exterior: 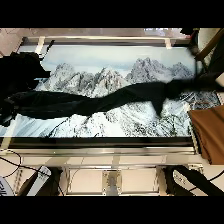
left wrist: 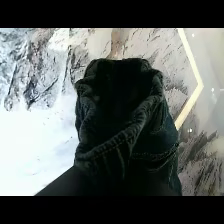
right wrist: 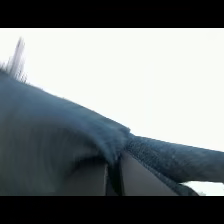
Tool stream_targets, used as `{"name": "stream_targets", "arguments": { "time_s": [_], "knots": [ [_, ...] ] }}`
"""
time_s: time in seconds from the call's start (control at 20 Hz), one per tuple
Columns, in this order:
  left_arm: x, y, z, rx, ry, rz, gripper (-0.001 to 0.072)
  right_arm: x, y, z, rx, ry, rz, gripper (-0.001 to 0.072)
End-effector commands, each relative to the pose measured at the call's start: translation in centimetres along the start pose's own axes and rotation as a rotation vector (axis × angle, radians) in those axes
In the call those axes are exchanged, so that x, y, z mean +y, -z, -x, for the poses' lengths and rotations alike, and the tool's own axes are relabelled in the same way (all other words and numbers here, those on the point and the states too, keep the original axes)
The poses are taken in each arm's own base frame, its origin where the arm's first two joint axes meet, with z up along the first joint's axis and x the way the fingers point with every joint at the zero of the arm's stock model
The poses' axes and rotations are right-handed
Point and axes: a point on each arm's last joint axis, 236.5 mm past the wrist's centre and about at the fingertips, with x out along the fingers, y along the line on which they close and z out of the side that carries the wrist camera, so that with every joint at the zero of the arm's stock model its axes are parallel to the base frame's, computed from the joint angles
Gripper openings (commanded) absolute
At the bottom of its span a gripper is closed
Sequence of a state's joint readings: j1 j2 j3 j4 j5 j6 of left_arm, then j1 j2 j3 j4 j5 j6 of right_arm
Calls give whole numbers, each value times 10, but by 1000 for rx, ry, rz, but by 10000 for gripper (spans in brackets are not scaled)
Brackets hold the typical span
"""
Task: Fold the clothes and pants, and hang the long-sleeved shirts on hangers.
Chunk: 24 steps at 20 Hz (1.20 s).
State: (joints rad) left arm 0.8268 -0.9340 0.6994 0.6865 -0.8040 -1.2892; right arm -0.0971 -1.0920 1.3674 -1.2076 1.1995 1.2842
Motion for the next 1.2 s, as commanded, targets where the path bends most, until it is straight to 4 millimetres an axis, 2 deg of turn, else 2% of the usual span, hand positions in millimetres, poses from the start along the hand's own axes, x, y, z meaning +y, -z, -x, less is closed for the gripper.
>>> {"name": "stream_targets", "arguments": {
  "time_s": [0.0,0.05,0.15,0.25,0.3,0.4,0.55,0.6,0.65,0.7,0.75,0.8,0.9,1.05,1.15],
  "knots": [
    [-1,-1,10,1,-18,-69,35,-37,-48,-9,-79,94,-22,28],
    [3,0,10,6,-38,-84,36,-48,-40,-38,-23,93,-48,29],
    [9,0,11,11,-61,-103,36,-79,-19,-101,59,106,-210,29],
    [9,1,10,15,-62,-107,36,-94,2,-156,119,88,-315,29],
    [9,1,10,15,-62,-107,36,-94,11,-179,140,66,-344,29],
    [10,1,9,16,-64,-105,36,-92,26,-218,171,37,-383,29],
    [24,-5,-2,4,-91,-81,35,-85,39,-253,214,18,-327,30],
    [32,-13,-7,-24,-110,-65,35,-78,42,-258,231,4,-289,30],
    [40,-21,-12,-59,-131,-29,35,-70,44,-259,253,-13,-253,94],
    [49,-31,-16,-96,-150,9,35,-61,47,-257,284,-33,-227,328],
    [56,-38,-19,-125,-166,30,35,-53,54,-248,344,-58,-196,445],
    [60,-42,-21,-143,-177,41,35,-48,63,-235,413,-77,-162,443],
    [65,-42,-25,-142,-186,46,35,-66,69,-203,503,-31,-133,443],
    [65,-41,-25,-139,-185,46,35,-91,58,-158,476,6,-219,443],
    [65,-41,-25,-138,-185,46,35,-107,71,-135,497,19,-277,444]
  ]
}}
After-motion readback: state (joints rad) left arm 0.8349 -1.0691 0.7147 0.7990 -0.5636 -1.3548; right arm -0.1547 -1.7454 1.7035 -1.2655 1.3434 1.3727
